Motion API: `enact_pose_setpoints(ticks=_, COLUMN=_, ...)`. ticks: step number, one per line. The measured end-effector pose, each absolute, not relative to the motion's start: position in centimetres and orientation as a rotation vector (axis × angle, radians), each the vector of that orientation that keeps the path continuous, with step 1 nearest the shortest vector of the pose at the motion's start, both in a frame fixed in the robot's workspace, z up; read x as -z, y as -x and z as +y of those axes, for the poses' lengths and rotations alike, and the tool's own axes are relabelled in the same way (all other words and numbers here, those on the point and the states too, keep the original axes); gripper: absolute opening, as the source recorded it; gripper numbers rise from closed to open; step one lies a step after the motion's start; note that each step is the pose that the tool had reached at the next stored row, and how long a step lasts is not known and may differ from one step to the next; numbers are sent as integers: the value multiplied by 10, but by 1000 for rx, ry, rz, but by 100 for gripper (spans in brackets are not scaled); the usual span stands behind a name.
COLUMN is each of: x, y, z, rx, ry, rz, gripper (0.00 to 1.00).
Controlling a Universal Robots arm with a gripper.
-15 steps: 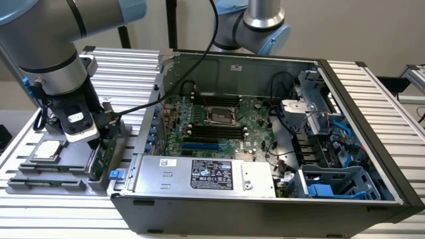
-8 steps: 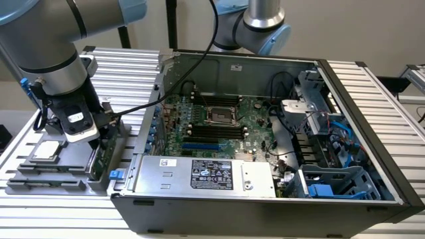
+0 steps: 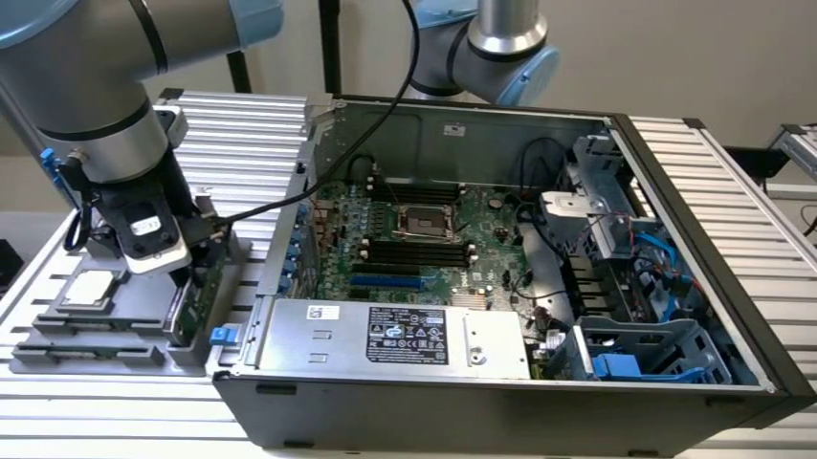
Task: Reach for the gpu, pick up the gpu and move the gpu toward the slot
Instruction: 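Pick up the gpu and move the gpu toward the slot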
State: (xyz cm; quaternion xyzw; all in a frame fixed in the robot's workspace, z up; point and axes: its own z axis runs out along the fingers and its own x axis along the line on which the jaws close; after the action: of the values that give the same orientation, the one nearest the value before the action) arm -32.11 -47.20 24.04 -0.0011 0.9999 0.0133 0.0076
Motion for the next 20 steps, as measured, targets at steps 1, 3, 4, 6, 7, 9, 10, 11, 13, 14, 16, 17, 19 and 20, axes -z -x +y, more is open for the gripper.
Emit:
enact_pose_setpoints(ticks=1, x=-241, y=321, z=-472, rx=-41, ry=3, rz=3131, gripper=26)
enact_pose_setpoints(ticks=3, x=-241, y=321, z=-472, rx=-42, ry=3, rz=3142, gripper=26)
enact_pose_setpoints(ticks=4, x=-241, y=320, z=-472, rx=-42, ry=3, rz=3147, gripper=26)
enact_pose_setpoints(ticks=6, x=-242, y=319, z=-472, rx=-42, ry=3, rz=3156, gripper=26)
enact_pose_setpoints(ticks=7, x=-242, y=319, z=-472, rx=-42, ry=3, rz=3160, gripper=26)
enact_pose_setpoints(ticks=9, x=-244, y=318, z=-472, rx=-42, ry=3, rz=3165, gripper=26)
enact_pose_setpoints(ticks=10, x=-245, y=318, z=-472, rx=-42, ry=2, rz=3168, gripper=26)
enact_pose_setpoints(ticks=11, x=-246, y=318, z=-472, rx=-42, ry=2, rz=3169, gripper=26)
enact_pose_setpoints(ticks=13, x=-248, y=317, z=-472, rx=-42, ry=2, rz=3171, gripper=26)
enact_pose_setpoints(ticks=14, x=-250, y=317, z=-472, rx=-42, ry=2, rz=3172, gripper=26)
enact_pose_setpoints(ticks=16, x=-255, y=317, z=-472, rx=-42, ry=2, rz=3173, gripper=26)
enact_pose_setpoints(ticks=17, x=-258, y=317, z=-472, rx=-42, ry=2, rz=3174, gripper=26)
enact_pose_setpoints(ticks=19, x=-265, y=316, z=-472, rx=-42, ry=2, rz=3175, gripper=26)
enact_pose_setpoints(ticks=20, x=-269, y=316, z=-472, rx=-42, ry=2, rz=3176, gripper=26)
